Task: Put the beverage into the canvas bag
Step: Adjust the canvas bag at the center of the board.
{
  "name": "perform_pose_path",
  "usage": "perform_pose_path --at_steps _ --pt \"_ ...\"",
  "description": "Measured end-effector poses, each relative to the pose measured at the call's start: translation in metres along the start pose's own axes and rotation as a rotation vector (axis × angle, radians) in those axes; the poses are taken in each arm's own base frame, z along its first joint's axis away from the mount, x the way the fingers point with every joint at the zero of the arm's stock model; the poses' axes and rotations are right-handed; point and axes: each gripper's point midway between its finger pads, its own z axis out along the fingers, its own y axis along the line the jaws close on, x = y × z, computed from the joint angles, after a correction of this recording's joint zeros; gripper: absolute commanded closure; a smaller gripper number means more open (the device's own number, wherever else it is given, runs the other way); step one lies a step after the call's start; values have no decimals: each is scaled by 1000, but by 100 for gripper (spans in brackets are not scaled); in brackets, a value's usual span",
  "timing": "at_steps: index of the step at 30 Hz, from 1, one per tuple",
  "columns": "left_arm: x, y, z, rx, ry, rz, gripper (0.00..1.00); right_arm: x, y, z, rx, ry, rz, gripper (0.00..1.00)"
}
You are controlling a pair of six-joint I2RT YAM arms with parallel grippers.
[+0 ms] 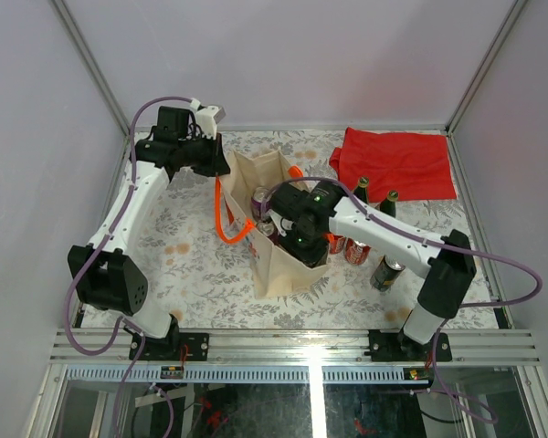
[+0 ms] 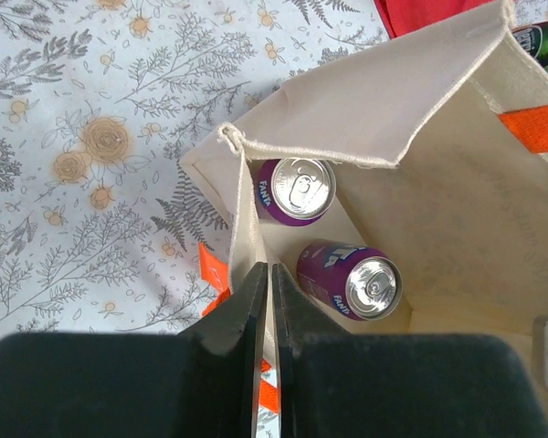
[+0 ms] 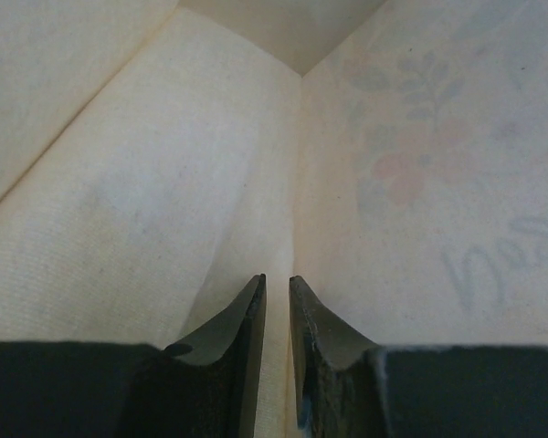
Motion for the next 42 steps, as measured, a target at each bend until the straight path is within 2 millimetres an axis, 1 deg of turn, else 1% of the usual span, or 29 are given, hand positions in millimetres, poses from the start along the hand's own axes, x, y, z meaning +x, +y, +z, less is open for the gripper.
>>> perform_pose_path --at_steps 5,7,8,10,11,12,13,14,15,16,17,20,21,22,23,25,27,29,31,34,37,39,41,42 --pt "10 -4 -1 12 14 -5 96 18 8 -2 -16 -2 -4 80" --pt "13 -7 -3 16 19 -2 96 26 12 -4 -25 2 -7 77" --pt "15 -8 -3 18 19 3 96 29 13 -4 -27 4 -7 74" --pt "16 -12 -3 24 20 13 96 31 13 -5 -28 5 -4 60" --pt "16 -14 -3 27 21 16 95 31 13 -5 -21 3 -1 51" --pt "16 -15 -2 26 22 20 93 30 11 -4 -10 1 4 43" --pt "16 -16 -2 26 22 22 89 28 8 -5 7 -1 7 37" --pt "15 -17 -1 25 22 24 86 23 6 -7 25 -9 10 34" --pt "13 -18 -2 25 20 28 80 16 4 -9 40 -19 12 32" --pt "8 -19 -2 24 13 33 74 6 2 -12 58 -34 12 31" --pt "2 -22 -3 24 1 42 71 -9 0 -16 71 -59 13 30" --pt "-28 -27 -10 15 -62 78 57 -56 -9 -25 104 -151 27 29" --pt "-39 -29 -14 9 -88 92 54 -67 -13 -27 107 -172 37 29" --pt "-49 -30 -18 4 -115 106 48 -79 -18 -29 112 -194 50 29" --pt "-58 -31 -22 -1 -138 119 45 -89 -23 -31 115 -214 62 29" --pt "-73 -34 -31 -11 -176 144 42 -104 -33 -33 119 -240 85 29" --pt "-80 -34 -36 -23 -198 158 42 -111 -40 -34 119 -250 99 30" --pt "-83 -33 -38 -37 -204 165 41 -114 -45 -32 115 -247 105 30" --pt "-81 -31 -38 -47 -197 165 41 -114 -44 -28 105 -231 97 32" --pt "-78 -27 -38 -65 -183 162 41 -107 -38 -26 74 -196 78 36" --pt "-76 -25 -38 -79 -175 164 41 -100 -29 -28 30 -176 70 42" --pt "-75 -23 -38 -87 -172 165 41 -92 -20 -31 -9 -164 66 47" --pt "-73 -21 -38 -90 -168 164 41 -78 -10 -39 -41 -153 68 52" --pt "-71 -20 -36 -91 -162 161 41 -67 -4 -45 -63 -151 75 55"
